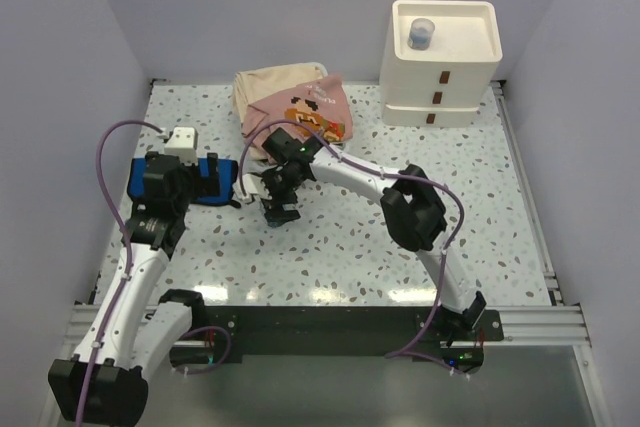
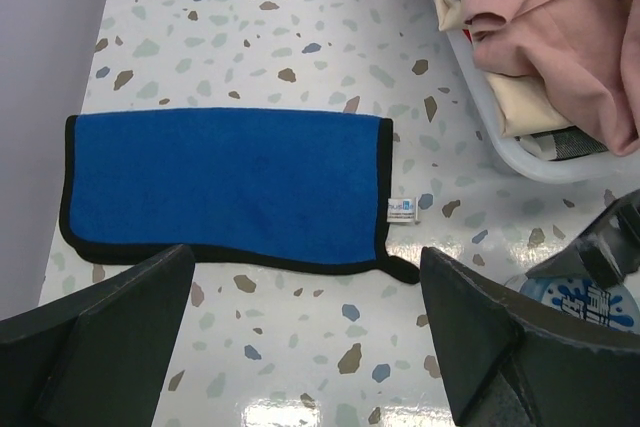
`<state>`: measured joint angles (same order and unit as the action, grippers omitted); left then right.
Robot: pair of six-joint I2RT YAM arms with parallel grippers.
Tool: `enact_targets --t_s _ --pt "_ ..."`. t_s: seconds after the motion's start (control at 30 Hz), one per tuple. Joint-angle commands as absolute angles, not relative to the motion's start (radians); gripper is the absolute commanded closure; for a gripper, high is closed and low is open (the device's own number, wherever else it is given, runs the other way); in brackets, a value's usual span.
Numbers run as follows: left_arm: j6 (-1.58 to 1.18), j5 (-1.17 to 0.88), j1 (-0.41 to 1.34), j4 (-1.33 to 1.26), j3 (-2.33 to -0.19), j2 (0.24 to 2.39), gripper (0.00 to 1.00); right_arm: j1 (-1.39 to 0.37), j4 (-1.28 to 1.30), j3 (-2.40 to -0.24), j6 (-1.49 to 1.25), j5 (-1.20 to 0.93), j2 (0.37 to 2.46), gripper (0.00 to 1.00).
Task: Sort the stationery into containers
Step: Pick up the stationery from the center of the board, then place the stationery in the storage box.
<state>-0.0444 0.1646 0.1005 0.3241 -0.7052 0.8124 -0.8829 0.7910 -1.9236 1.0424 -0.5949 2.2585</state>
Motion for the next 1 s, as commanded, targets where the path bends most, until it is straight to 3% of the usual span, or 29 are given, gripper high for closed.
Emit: enact_targets --t_s 0.0,0.07,0.1,0.2,0.27,0.43,0.67,0.77,0.83,0.97 --pt "-0.063 0.146 0.091 0.302 -0.715 0.815 0.00 -0.887 0.882 -1.991 1.052 -0.624 2.278 0.27" --pt "-0.064 0.138 0.089 0.302 -0.716 0.818 0.00 -0.887 0.937 -2.040 1.048 -0.627 2.289 0.41" --pt "-0.064 0.135 0.086 0.302 -0.719 0.819 0.00 -0.885 0.959 -2.058 1.048 -0.626 2.292 0.57" --pt "-0.058 0.115 0.072 0.295 -0.726 0.821 0.00 -0.877 1.072 -2.135 1.069 -0.601 2.284 0.79" --pt "-0.046 0.094 0.063 0.281 -0.726 0.827 0.00 -0.867 1.136 -2.177 1.063 -0.588 2.237 0.86" --pt "-0.015 0.043 0.037 0.204 -0.709 0.844 0.00 -0.766 1.068 -2.255 0.760 -0.595 2.061 0.92" --pt "-0.034 -0.005 0.035 0.144 -0.718 0.893 0.00 -0.552 0.923 -2.422 0.499 -0.440 1.990 0.97" --pt "-0.037 -0.040 0.035 0.126 -0.716 0.902 0.00 -0.473 0.830 -2.444 0.457 -0.295 1.977 1.00" --pt "-0.037 -0.049 0.035 0.124 -0.718 0.905 0.00 -0.453 0.790 -2.467 0.479 -0.053 1.982 1.00" --pt "-0.037 -0.063 0.035 0.129 -0.712 0.900 0.00 -0.362 0.637 -2.546 0.460 0.104 2.022 1.00"
